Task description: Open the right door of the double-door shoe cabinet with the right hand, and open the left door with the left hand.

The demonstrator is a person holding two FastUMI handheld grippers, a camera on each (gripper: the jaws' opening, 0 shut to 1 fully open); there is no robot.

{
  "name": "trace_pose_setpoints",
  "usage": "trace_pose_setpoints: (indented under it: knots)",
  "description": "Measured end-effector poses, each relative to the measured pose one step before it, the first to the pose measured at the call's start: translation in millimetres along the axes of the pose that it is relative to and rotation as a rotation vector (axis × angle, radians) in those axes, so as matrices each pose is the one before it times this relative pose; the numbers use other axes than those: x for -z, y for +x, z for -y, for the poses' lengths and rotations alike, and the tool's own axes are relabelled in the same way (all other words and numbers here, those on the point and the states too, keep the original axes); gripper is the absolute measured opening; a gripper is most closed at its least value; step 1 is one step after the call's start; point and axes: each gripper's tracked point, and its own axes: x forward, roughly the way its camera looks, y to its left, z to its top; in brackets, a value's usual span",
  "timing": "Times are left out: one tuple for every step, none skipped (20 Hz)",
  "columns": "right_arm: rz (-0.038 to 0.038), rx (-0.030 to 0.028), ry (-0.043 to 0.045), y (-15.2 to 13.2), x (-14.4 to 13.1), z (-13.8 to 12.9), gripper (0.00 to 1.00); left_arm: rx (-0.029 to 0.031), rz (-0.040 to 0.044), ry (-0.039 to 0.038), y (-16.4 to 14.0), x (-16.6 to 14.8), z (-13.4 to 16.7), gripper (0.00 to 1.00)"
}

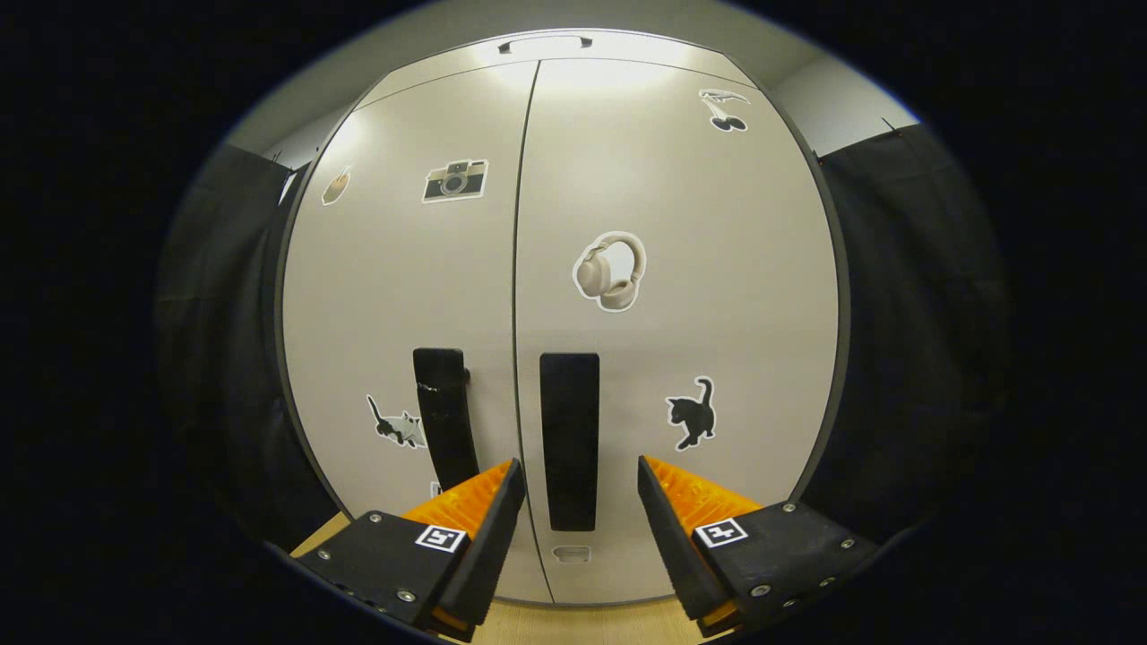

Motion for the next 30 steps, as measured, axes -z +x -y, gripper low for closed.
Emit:
trace_pose_setpoints:
  knots:
    - [-0.00490,-0.00252,0.00572,3.58,0.68,-1.36,0.73,-0.00317,-0.00339,-0.00071,1.47,2.23,-1.35,0.97]
    - [-0.00398,0.00059,0.00602,3.90,0.38,-0.77,0.71,-0.00433,-0.00291,0.00041,0.71,1.14,-1.87,0.96]
    - [-0.00385,0.00515,0.00241,2.21,1.14,1.10,0.66,-0.00453,-0.00113,0.00045,1.04,0.74,-1.88,0.96]
    - [-0.00209,0.00381,0.00035,1.71,0.13,0.74,0.64,-0.00355,-0.00089,0.00072,0.48,0.13,-2.33,0.96]
    - [-0.00054,0.00292,-0.00124,1.73,0.08,0.78,0.58,-0.00330,-0.00128,-0.00064,1.51,2.02,-0.94,0.96]
    - [-0.00092,0.00221,-0.00130,0.68,-0.24,0.97,0.54,-0.00222,-0.00155,-0.00277,-0.80,0.65,-1.46,0.96]
    - [-0.00101,-0.00766,0.00692,0.59,0.00,-1.36,0.49,-0.00306,-0.00212,-0.00392,0.28,0.73,-2.31,0.96]
    - [-0.00468,-0.00687,0.00939,0.05,0.33,-2.05,0.46,-0.00268,-0.00195,-0.00198,-0.67,0.97,-2.23,0.96]
    - [-0.00327,-0.00176,0.00545,-0.08,0.32,-1.31,0.41,-0.00376,-0.00135,-0.00053,-2.23,-0.16,-1.86,0.96]
    - [0.00275,-0.00219,-0.00194,0.16,-0.26,0.67,0.37,-0.00227,-0.00140,0.00045,-1.90,0.69,-1.34,0.96]
    - [0.00273,-0.00739,-0.00269,0.08,0.80,0.29,0.34,-0.00154,-0.00050,-0.00001,-2.41,0.09,-1.28,0.96]
    - [0.00404,-0.00899,-0.00570,-0.80,0.18,-0.21,0.34,-0.00097,0.00046,-0.00173,-2.87,0.24,-1.55,0.96]
    - [-0.00075,-0.00594,-0.00097,-0.51,0.58,-0.03,0.30,0.00074,0.00158,-0.00394,-3.31,-1.70,-0.42,0.97]
    - [-0.00504,-0.00230,0.00104,-2.05,0.04,0.64,0.28,0.00049,0.00142,-0.00469,-4.26,-1.49,-0.50,0.97]
    - [-0.00602,0.00009,-0.00297,-3.33,0.16,0.11,0.24,0.00175,0.00207,-0.00447,-4.48,-1.89,-0.22,0.96]
    - [-0.00319,-0.00278,-0.00833,-3.47,0.27,-0.25,0.21,0.00147,0.00377,-0.00335,-4.35,-1.34,0.07,0.96]
    - [0.00013,-0.00408,-0.00322,-4.68,-0.05,0.48,0.18,0.00014,0.00270,-0.00173,-5.13,-1.91,-0.58,0.96]
    - [-0.00141,-0.00763,0.00636,-3.96,-0.03,0.62,0.16,0.00060,0.00280,0.00046,-4.25,-0.68,-1.23,0.96]
    - [-0.00381,-0.00590,0.00623,-5.01,0.37,0.56,0.14,0.00024,0.00123,0.00181,-4.41,-1.25,-0.09,0.97]
    - [-0.00103,-0.00112,-0.00524,-5.44,0.38,2.08,0.15,0.00110,0.00223,0.00176,-4.54,-1.52,0.98,0.96]
    - [-0.00021,0.00108,-0.00102,-7.26,0.28,1.92,0.13,-0.00017,0.00145,-0.00082,-4.52,-1.68,1.18,0.96]
    - [0.00043,0.00237,-0.00045,-8.37,0.01,2.34,0.10,0.00180,0.00042,-0.00599,-3.57,-0.33,1.05,0.96]
    - [0.00059,0.00489,0.00146,-5.29,0.22,2.20,0.07,0.00559,0.00132,-0.00830,-3.56,-1.72,3.26,0.96]
    - [0.00331,0.00451,-0.00105,-3.37,0.20,2.76,0.06,0.00561,0.00178,-0.00683,-4.73,-2.09,2.64,0.96]
    - [0.00625,0.00618,-0.00339,-3.72,-0.24,2.93,0.05,0.00430,0.00240,-0.00204,-4.28,-1.22,2.88,0.96]
    - [0.00297,0.00783,-0.00826,-4.65,0.50,3.44,0.05,0.00219,0.00296,0.00247,-5.20,-1.81,1.86,0.96]
    - [0.00204,0.01044,-0.01268,-4.36,0.64,4.21,0.05,0.00240,0.00267,0.00442,-3.89,-2.12,2.62,0.98]
    - [0.00605,0.01001,-0.01429,-3.11,-0.32,4.36,0.05,0.00248,0.00326,0.00229,-2.53,-2.70,2.79,0.97]
    - [0.00729,0.00774,-0.01177,-1.63,0.50,3.50,0.05,0.00414,0.00472,-0.00163,-3.39,-1.95,3.25,0.97]
    - [0.00776,0.00600,0.00104,-2.59,-0.19,3.78,0.04,0.00634,0.00214,-0.00324,-3.74,-0.55,2.71,0.96]
